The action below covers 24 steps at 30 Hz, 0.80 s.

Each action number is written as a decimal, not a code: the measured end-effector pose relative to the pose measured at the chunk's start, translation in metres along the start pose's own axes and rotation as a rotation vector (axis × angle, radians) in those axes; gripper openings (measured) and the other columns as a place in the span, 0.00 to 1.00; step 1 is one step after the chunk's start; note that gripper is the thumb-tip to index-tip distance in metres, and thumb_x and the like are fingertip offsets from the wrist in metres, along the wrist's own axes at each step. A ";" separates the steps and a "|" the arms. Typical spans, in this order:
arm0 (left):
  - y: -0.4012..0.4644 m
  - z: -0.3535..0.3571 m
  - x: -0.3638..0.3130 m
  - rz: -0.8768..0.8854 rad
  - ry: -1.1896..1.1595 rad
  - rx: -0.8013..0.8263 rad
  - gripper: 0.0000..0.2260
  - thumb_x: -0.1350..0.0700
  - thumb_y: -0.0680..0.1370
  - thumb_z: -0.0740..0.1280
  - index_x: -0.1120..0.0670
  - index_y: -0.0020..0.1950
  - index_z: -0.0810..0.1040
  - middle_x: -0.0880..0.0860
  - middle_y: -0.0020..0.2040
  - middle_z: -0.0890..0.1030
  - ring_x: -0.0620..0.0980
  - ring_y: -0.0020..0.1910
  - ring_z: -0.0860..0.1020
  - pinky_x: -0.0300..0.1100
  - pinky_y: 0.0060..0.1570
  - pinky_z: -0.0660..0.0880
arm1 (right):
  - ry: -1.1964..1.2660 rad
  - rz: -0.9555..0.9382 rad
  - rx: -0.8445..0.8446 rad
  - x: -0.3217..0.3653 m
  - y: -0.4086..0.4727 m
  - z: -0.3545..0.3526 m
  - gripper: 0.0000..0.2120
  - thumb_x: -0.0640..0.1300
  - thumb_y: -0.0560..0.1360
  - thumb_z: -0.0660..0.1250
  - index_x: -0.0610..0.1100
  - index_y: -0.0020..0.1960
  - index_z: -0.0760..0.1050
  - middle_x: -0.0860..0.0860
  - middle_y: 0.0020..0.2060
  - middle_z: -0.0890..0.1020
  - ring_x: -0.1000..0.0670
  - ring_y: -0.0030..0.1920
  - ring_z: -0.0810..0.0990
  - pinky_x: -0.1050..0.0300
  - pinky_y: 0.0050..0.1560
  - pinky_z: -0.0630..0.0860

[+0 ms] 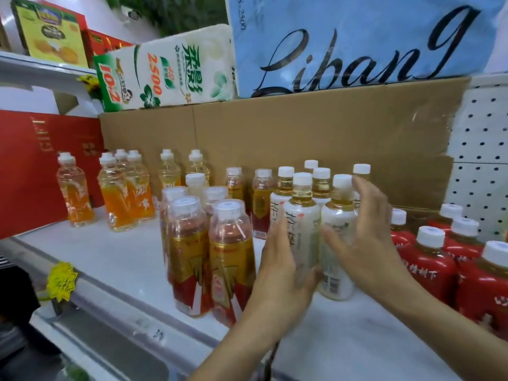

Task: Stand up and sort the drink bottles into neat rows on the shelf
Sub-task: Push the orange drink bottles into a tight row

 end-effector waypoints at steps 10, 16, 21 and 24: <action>-0.055 -0.136 0.082 0.183 0.138 -0.390 0.52 0.44 0.65 0.80 0.41 0.77 0.47 0.36 0.72 0.53 0.39 0.75 0.52 0.46 0.74 0.60 | 0.291 0.255 0.389 0.086 -0.051 0.093 0.51 0.57 0.64 0.78 0.67 0.73 0.46 0.70 0.62 0.66 0.67 0.61 0.69 0.62 0.62 0.71; -0.015 -0.162 0.141 -0.016 -0.056 -0.020 0.69 0.36 0.52 0.82 0.35 0.76 0.35 0.40 0.76 0.52 0.46 0.77 0.56 0.54 0.75 0.62 | 0.283 0.379 0.238 0.097 -0.047 0.133 0.50 0.45 0.63 0.81 0.65 0.71 0.51 0.65 0.57 0.72 0.64 0.57 0.74 0.67 0.54 0.69; 0.014 -0.174 0.167 -0.013 -0.100 0.040 0.68 0.38 0.51 0.84 0.35 0.76 0.38 0.39 0.72 0.55 0.43 0.73 0.59 0.45 0.73 0.62 | 0.260 0.385 0.225 0.100 -0.028 0.160 0.44 0.45 0.63 0.80 0.59 0.70 0.57 0.64 0.54 0.75 0.64 0.54 0.76 0.72 0.46 0.71; 0.029 -0.177 0.180 -0.020 -0.092 0.046 0.69 0.43 0.55 0.85 0.39 0.78 0.35 0.38 0.69 0.54 0.40 0.71 0.58 0.39 0.68 0.60 | 0.312 0.399 0.221 0.096 -0.016 0.180 0.42 0.42 0.64 0.80 0.56 0.69 0.59 0.62 0.53 0.76 0.69 0.51 0.76 0.74 0.47 0.73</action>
Point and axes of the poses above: each hand's wrist, its own y-axis towards the middle knuckle, its own z-axis out of the palm, x = y × z, the point moved 1 cm from there along y, towards the middle knuckle
